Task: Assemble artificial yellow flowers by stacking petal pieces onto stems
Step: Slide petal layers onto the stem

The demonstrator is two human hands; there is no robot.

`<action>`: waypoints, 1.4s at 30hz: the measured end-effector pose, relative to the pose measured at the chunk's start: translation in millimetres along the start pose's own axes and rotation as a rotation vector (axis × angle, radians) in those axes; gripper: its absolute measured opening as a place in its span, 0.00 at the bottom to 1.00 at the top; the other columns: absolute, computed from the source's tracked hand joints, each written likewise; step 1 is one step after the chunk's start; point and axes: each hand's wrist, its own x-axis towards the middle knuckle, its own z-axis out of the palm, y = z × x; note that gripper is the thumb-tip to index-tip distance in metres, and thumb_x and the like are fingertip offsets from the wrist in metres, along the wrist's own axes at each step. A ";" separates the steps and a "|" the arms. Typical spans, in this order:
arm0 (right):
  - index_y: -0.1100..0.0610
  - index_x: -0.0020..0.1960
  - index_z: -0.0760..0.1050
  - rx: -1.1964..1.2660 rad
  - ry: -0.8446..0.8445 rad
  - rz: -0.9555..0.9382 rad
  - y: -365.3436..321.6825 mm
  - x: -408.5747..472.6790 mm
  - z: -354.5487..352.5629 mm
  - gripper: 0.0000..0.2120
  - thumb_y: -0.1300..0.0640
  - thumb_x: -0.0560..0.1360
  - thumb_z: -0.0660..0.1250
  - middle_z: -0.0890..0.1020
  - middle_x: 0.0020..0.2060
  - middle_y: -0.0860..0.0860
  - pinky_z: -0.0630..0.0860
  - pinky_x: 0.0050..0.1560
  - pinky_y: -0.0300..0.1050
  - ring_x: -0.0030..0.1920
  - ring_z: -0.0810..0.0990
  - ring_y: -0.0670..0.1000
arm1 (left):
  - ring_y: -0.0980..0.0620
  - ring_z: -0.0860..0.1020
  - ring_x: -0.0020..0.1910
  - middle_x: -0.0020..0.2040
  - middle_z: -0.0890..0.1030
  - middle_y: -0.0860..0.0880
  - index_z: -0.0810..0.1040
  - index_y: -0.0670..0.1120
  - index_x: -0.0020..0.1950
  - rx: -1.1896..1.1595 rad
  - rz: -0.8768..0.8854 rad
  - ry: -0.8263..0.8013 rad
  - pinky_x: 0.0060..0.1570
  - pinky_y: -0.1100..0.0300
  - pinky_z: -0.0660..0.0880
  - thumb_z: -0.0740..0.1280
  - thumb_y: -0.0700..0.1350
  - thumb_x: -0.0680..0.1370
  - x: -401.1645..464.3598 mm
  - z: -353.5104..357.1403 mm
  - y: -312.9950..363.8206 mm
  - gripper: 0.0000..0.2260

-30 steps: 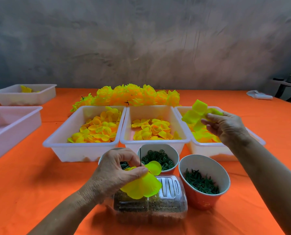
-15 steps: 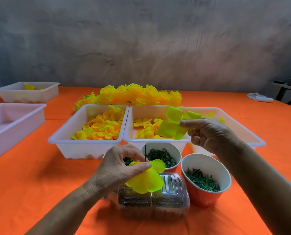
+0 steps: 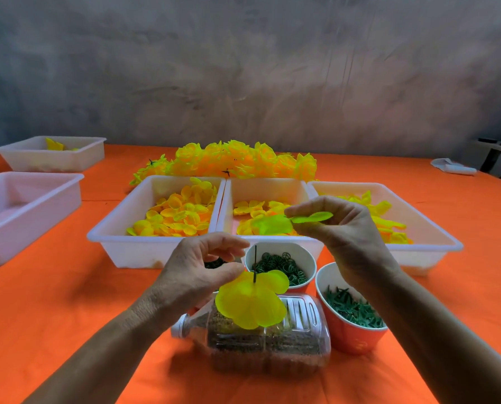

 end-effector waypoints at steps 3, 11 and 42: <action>0.58 0.41 0.80 -0.097 -0.047 -0.194 5.5 -4.7 5.1 0.14 0.76 0.66 0.70 0.84 0.43 0.53 0.78 0.46 0.35 0.43 0.83 0.44 | 0.58 0.81 0.39 0.41 0.84 0.49 0.82 0.47 0.49 -0.125 -0.017 0.031 0.42 0.71 0.74 0.70 0.35 0.72 2.4 1.0 2.3 0.09; 0.54 0.42 0.81 -0.275 -0.059 -0.388 25.3 -10.3 11.7 0.21 0.79 0.63 0.70 0.85 0.47 0.51 0.78 0.50 0.44 0.50 0.83 0.50 | 0.50 0.82 0.42 0.43 0.85 0.47 0.81 0.47 0.51 -0.313 -0.100 0.105 0.45 0.63 0.77 0.66 0.61 0.65 12.8 10.9 14.7 0.22; 0.58 0.52 0.74 0.398 0.004 0.420 -13.0 -0.7 28.8 0.21 0.60 0.59 0.71 0.84 0.38 0.50 0.78 0.31 0.39 0.34 0.83 0.46 | 0.51 0.83 0.40 0.40 0.85 0.48 0.79 0.42 0.50 -0.469 0.063 0.134 0.43 0.59 0.81 0.69 0.38 0.65 26.8 0.4 44.2 0.14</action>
